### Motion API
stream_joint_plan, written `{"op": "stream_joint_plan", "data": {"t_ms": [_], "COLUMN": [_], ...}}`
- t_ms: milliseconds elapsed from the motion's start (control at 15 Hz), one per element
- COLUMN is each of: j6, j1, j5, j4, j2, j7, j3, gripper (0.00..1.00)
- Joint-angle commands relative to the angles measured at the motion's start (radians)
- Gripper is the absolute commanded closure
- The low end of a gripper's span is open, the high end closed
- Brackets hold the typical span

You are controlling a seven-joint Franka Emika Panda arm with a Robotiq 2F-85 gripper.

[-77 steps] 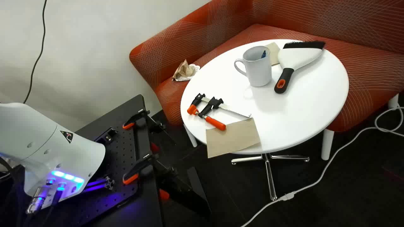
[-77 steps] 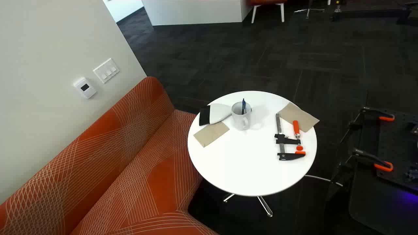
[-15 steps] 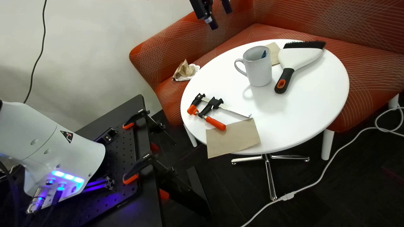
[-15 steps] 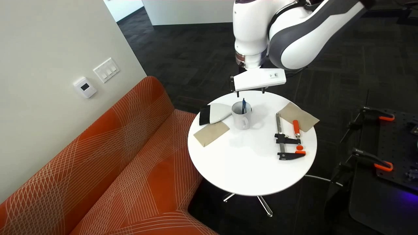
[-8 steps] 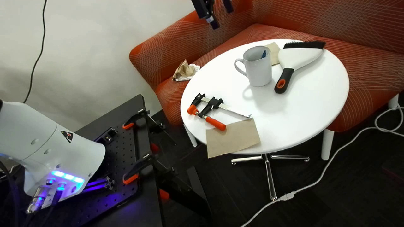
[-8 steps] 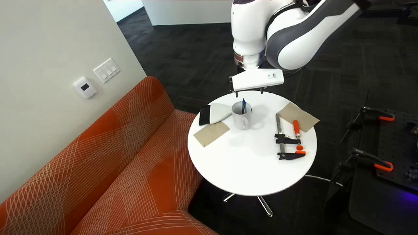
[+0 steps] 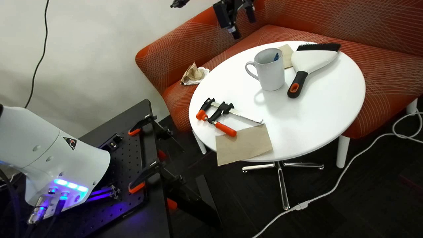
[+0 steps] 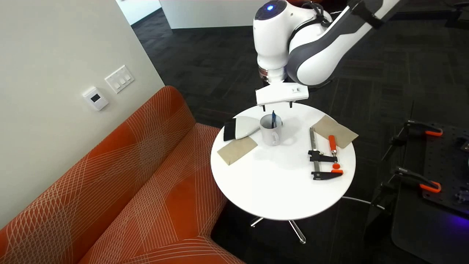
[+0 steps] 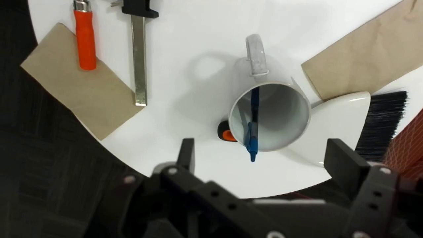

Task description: Remove the pen from the mug, move the mug forward then put the pen back into the mug.

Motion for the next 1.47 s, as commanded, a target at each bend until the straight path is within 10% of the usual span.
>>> {"op": "stream_joint_plan", "data": {"t_ms": [0,267,467,867,1400], "j6": [-0.005,0.006,0.005,0.001,0.000], "j1": [0.025,0.035,0.039,0.056,0.060], "j5": [0.038,0.069,0.093,0.112,0.138], "j4": [0.084,0.148,0.179,0.222,0.256], "j2": [0.080,0.159,0.200,0.249,0.288], "j7": [0.003,0.006,-0.002,0.000,0.002], "j3": [-0.030,-0.051,-0.059,-0.074,-0.091], "gripper": [0.00,0.00,0.31,0.55,0.49]}}
